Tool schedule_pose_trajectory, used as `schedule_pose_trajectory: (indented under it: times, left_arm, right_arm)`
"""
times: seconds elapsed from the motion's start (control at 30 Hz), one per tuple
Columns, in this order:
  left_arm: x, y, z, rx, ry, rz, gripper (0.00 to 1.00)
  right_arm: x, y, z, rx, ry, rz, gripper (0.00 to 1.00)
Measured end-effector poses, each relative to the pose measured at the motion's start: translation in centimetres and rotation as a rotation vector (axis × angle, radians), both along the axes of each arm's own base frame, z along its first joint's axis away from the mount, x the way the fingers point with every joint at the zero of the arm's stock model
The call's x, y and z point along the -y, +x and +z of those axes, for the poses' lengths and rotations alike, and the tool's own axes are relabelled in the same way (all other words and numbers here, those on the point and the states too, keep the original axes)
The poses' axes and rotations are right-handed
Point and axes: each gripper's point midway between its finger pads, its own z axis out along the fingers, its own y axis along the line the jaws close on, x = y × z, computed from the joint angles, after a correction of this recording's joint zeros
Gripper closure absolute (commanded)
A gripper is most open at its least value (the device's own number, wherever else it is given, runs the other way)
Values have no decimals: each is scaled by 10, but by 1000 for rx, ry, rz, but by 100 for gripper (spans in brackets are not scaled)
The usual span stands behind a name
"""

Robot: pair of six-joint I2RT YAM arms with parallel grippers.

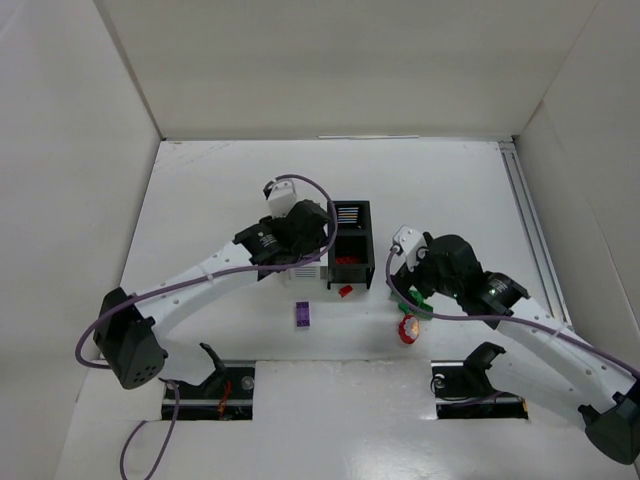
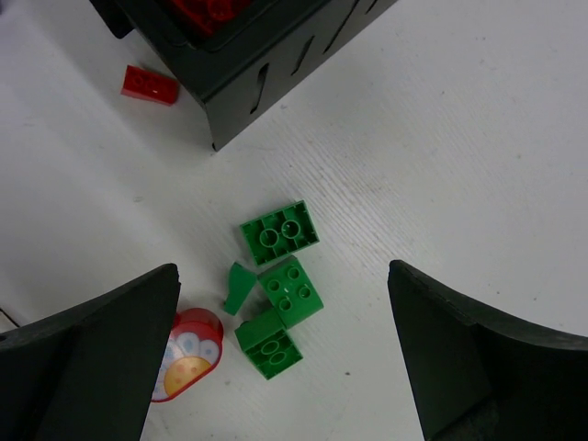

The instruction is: Sort the legos into containers by color

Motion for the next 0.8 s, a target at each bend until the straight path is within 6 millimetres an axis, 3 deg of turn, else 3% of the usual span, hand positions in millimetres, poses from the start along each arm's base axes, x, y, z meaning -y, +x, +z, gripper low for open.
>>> schedule_pose_trajectory:
  times: [0.07,0.23,0.37,0.6,0.8]
  left_arm:
    - [0,-3,-2,-4,0,-11,20]
    - [-3,-30,-1,11,-32,-88,0]
    - [-6,-64,-12,-2,-65,-179,0]
    - [-1,-127,-92,-195,25,-292,2]
    - [-7,-140,-137,-305,107,-251,13]
  right_arm:
    - [-4,-3,-3,-13,-4,14,2]
    - [-9,-5,-9,-35,-12,23,2]
    - [-4,-1,-7,-24,-27,-13,0]
    - [-2,18,11,19,-54,-77,0]
    - [-1,25,4,-8,-103,-99,0]
